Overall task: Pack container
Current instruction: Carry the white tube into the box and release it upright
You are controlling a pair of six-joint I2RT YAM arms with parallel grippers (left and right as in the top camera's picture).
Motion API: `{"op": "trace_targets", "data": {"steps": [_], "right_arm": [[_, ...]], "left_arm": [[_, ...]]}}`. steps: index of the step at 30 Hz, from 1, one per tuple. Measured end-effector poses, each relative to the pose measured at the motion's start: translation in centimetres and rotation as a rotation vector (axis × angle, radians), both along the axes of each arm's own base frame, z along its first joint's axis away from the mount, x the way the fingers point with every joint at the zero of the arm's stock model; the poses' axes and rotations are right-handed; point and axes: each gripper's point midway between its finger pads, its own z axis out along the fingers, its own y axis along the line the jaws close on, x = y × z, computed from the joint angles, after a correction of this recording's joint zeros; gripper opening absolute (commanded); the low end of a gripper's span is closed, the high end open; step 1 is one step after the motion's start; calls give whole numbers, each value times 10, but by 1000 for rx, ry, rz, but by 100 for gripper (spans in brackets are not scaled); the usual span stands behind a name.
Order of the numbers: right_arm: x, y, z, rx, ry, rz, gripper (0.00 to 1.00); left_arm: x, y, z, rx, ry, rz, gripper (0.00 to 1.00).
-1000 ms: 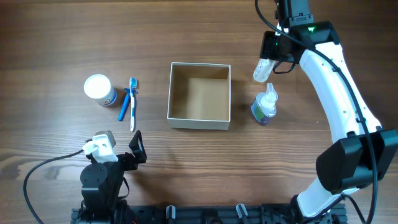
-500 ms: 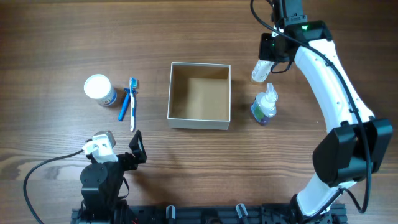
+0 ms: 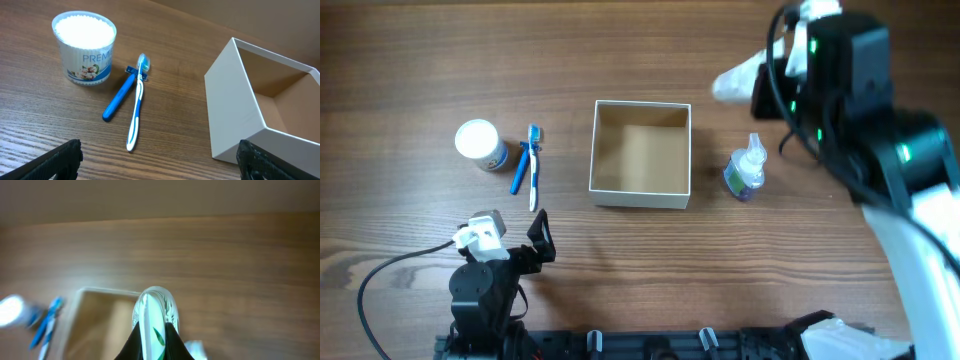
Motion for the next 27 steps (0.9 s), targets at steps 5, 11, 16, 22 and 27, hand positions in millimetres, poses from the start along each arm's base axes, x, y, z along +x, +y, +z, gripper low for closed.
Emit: {"op": "trace_targets", "data": {"steps": [5,11,16,22,27], "right_arm": [[-15,52,-24,45,105,74,4],[20,84,-105,-4,288,-7,4],[48,89,-166,-84,361,-82,4],[61,88,-194,-132,380,-122,13],[66,86,-192,-136,353,-146,75]], "left_arm": [[0,0,0,0,0,0,100],[0,0,0,0,0,0,100],[0,0,0,0,0,0,100],[0,0,0,0,0,0,100],[0,0,0,0,0,0,100]]}}
